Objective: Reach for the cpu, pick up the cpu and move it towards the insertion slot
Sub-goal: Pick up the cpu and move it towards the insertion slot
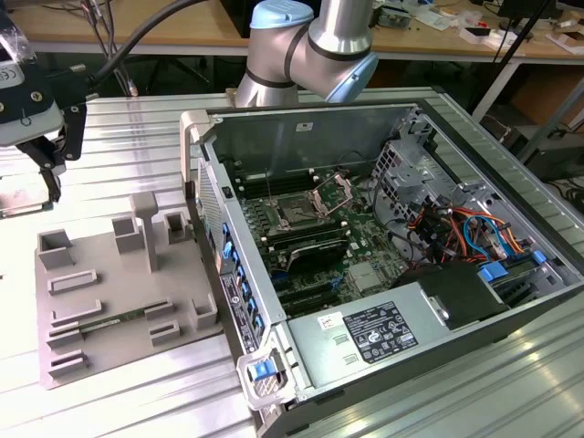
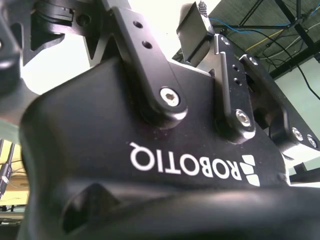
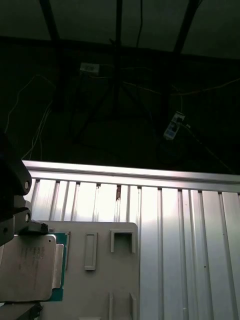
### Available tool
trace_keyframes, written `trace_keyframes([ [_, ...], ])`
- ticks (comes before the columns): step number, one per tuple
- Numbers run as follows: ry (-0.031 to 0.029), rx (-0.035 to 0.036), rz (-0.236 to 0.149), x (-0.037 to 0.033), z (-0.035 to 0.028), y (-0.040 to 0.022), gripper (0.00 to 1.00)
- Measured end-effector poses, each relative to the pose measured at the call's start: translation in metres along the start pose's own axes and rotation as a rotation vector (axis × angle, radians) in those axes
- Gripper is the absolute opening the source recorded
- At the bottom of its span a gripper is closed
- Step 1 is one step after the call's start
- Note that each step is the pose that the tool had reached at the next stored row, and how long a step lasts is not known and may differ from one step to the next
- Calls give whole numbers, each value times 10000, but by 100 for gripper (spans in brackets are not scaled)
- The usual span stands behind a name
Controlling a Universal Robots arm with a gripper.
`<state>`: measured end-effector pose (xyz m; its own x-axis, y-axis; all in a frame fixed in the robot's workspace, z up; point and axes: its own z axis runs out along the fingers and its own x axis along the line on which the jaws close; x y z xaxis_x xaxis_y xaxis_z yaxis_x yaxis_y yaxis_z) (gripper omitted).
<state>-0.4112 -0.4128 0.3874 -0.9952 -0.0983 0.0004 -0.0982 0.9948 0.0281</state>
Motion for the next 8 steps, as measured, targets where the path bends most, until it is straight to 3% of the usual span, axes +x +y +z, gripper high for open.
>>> trace_keyframes([
  [8, 0, -1, 0, 0, -17, 1, 55],
])
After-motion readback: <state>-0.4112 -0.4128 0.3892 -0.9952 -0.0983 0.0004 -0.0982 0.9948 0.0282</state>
